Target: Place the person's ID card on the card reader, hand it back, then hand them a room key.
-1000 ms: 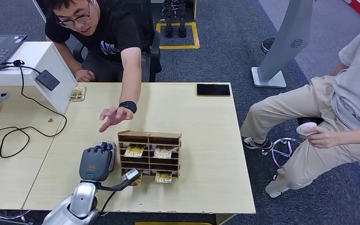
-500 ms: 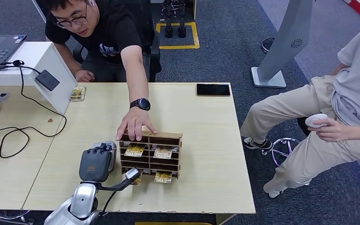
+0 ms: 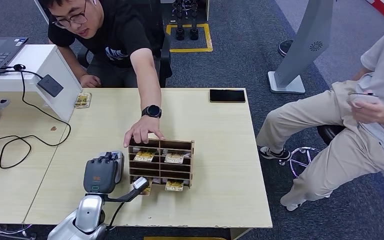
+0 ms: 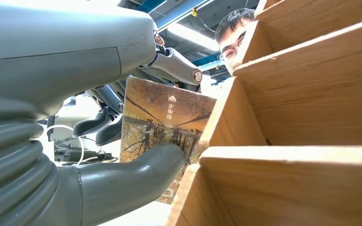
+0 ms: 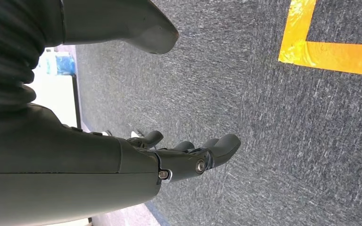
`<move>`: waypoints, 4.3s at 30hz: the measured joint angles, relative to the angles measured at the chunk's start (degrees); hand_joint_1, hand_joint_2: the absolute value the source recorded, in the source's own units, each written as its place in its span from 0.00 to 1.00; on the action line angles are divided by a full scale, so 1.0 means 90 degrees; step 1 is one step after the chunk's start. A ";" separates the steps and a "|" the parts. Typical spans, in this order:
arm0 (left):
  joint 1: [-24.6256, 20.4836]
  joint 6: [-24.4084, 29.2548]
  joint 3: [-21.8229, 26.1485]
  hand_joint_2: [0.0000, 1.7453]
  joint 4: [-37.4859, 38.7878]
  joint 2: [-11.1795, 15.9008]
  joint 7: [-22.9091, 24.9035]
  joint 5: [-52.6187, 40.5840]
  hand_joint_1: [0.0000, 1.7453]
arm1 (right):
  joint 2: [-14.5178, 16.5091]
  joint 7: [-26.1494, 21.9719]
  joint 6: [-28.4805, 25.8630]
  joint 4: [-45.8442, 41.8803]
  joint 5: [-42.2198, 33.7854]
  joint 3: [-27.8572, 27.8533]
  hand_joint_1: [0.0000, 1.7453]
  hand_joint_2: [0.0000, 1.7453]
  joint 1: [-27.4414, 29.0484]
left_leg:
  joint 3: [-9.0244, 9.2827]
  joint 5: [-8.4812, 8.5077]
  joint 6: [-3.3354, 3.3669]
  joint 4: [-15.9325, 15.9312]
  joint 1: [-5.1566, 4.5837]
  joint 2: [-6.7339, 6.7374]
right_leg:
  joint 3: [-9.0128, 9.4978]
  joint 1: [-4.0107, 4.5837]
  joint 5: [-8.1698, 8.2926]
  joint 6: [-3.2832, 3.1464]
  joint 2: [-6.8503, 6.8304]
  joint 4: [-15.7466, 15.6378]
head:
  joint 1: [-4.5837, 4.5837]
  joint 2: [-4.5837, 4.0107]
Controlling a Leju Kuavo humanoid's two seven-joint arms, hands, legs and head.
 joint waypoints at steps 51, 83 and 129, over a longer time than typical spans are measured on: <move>-0.0416 -0.0005 0.2125 1.00 -0.2661 -0.1701 -0.5472 0.7285 1.00 | 0.0087 0.0075 -0.0094 -0.0002 -0.0017 -0.0020 0.00 1.00 0.0011 | -0.0076 0.0030 0.0033 0.0020 -0.0008 0.0023 | -0.0068 -0.0006 0.0048 0.0015 0.0016 0.0006 | 0.0046 0.0000; -0.0106 -0.0019 0.2729 1.00 -0.3014 -0.2075 -0.5642 0.7220 0.00 | 0.0105 0.0073 -0.0132 -0.0005 -0.0015 -0.0056 0.00 1.00 -0.0011 | -0.0084 0.0038 0.0032 0.0020 -0.0001 0.0006 | -0.0067 -0.0004 0.0047 0.0018 0.0000 0.0006 | 0.0044 0.0000; 0.0036 -0.0023 0.2792 1.00 -0.3008 -0.2123 -0.5705 0.7512 0.00 | 0.0120 0.0082 -0.0205 -0.0008 -0.0001 -0.0056 0.00 1.00 -0.0018 | -0.0084 0.0038 0.0031 0.0020 -0.0001 0.0006 | -0.0068 -0.0004 0.0047 0.0018 0.0000 0.0006 | 0.0044 -0.0001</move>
